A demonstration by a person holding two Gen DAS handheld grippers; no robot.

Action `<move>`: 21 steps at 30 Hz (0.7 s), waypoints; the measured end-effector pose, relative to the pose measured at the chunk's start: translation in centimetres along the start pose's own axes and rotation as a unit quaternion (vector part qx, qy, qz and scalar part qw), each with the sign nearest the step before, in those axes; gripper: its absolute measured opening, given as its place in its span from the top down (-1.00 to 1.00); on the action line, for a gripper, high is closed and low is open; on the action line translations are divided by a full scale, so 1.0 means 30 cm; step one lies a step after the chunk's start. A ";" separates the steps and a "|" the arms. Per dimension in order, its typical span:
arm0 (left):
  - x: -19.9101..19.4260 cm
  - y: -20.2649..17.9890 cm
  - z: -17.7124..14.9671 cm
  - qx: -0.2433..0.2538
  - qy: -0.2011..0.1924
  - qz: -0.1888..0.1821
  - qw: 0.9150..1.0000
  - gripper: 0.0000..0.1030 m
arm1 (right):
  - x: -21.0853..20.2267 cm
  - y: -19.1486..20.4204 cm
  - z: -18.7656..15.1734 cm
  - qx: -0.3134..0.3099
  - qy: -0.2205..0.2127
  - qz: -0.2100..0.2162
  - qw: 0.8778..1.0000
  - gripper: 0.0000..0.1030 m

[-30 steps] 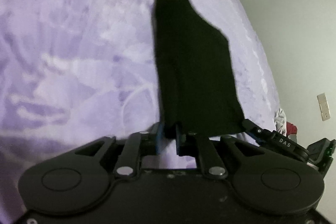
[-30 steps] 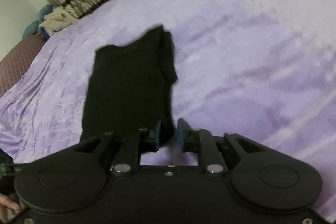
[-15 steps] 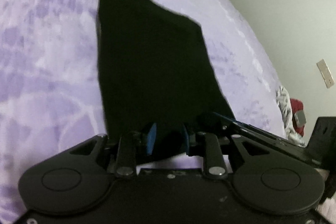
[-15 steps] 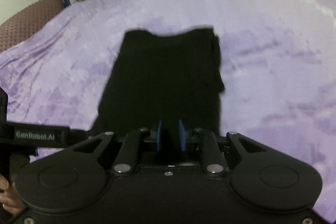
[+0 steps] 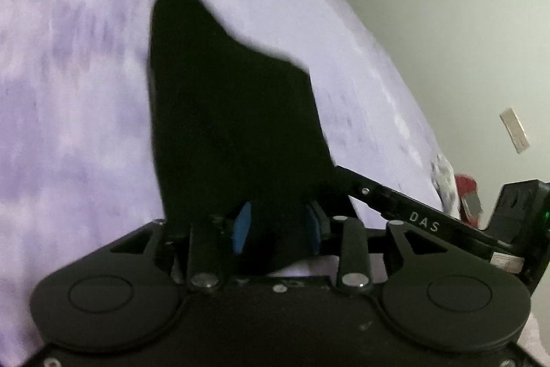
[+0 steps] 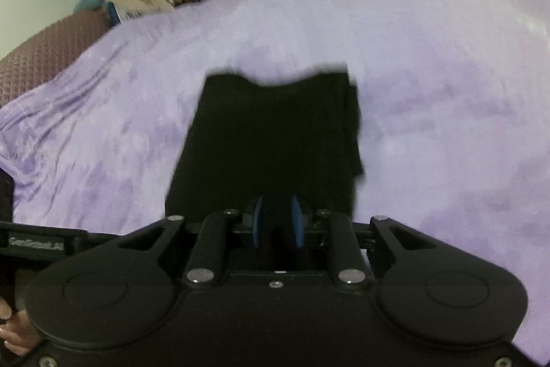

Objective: Fold small clothes
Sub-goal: 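Pinch the folded shirt with the left tool while the right tool pinches its end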

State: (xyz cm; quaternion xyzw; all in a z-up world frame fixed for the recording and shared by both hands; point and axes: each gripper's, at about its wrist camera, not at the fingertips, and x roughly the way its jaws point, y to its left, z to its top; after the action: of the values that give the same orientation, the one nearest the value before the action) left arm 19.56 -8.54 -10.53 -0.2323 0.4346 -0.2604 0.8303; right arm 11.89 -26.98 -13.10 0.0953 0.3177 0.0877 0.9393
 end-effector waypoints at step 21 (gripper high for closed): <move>0.084 0.119 0.139 -0.061 -0.067 0.039 0.995 0.23 | 0.199 -0.031 0.135 -0.041 -0.010 -0.032 0.999 0.74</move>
State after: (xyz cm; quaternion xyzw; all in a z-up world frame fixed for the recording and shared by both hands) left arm 25.13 -6.78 -12.09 -0.2817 0.4017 -0.1845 0.8516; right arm 19.14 -27.02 -13.62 0.0471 0.3076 0.0695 0.9478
